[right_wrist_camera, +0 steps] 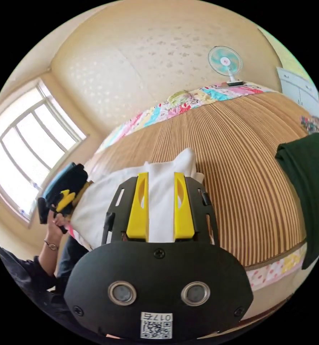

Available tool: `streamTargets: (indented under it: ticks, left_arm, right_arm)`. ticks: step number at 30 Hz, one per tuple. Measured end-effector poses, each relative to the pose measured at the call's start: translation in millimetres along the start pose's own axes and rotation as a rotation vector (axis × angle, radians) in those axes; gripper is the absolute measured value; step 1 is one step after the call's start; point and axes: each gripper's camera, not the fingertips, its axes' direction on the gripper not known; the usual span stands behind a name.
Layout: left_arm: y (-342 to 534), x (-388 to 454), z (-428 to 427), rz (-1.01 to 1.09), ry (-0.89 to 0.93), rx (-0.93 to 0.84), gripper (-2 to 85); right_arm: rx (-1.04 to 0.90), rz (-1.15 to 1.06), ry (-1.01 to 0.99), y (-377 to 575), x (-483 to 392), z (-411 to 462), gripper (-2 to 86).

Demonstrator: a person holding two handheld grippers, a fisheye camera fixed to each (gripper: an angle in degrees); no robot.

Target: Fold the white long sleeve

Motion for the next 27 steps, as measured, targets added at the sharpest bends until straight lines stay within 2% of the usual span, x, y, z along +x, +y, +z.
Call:
streamTargets:
  ticks: [2,3,7,9,10,11,13,15,19,20,22,24,27]
  left_arm:
    - [36.9,-11.2,-5.4,-0.07,-0.087,-0.04,14.1]
    - [45.3,-15.6,-5.7,-0.096,-0.099,-0.05,14.3]
    - [95.1,-55.9,0.3,-0.275,0.011,-0.107,15.6]
    - [111.2,-71.5,3.5,-0.33,0.072,-0.12,16.0]
    - [121.5,-80.1,4.0,-0.365,0.087,-0.116,15.9]
    - [128.8,-86.5,5.2,-0.384,0.107,-0.109,15.0]
    - [133.6,-93.7,10.2,-0.404,0.128,-0.113,13.5]
    - [135.6,-99.3,21.5,-0.434,0.18,-0.141,10.8]
    - [150.3,-94.7,30.7,-0.496,0.326,-0.074,6.2]
    - [151.0,-81.8,29.8,-0.459,0.33,-0.054,5.7]
    - [148.9,-56.2,27.8,-0.38,0.301,-0.041,5.3]
    - [147.5,-27.4,25.0,-0.297,0.276,-0.015,5.2]
    - [145.2,21.1,33.2,-0.148,0.26,-0.009,5.1]
  right_arm:
    - [-0.125,-0.086,0.224,11.9,-23.5,46.9,7.9]
    - [-0.139,-0.112,0.256,15.8,-28.1,57.7,7.4]
    - [-0.177,-0.186,0.412,23.5,-66.1,104.3,6.1]
    - [-0.15,-0.173,0.465,20.0,-88.7,104.1,5.3]
    - [-0.057,-0.187,0.472,21.4,-110.6,92.6,4.4]
    - [0.043,-0.214,0.449,25.1,-134.8,80.1,4.4]
    - [0.108,-0.256,0.38,27.7,-168.6,73.7,4.7]
    - [0.078,-0.28,0.29,23.5,-199.7,81.8,5.5]
    - [-0.161,-0.367,-0.056,4.5,-268.4,134.2,9.7]
    - [-0.264,-0.394,-0.201,-3.2,-286.3,156.6,11.4]
    - [-0.42,-0.437,-0.333,-13.5,-316.8,192.5,14.1]
    - [-0.551,-0.457,-0.347,-21.6,-345.5,226.8,17.5]
    - [-0.71,-0.489,-0.205,-30.5,-380.5,274.6,21.3]
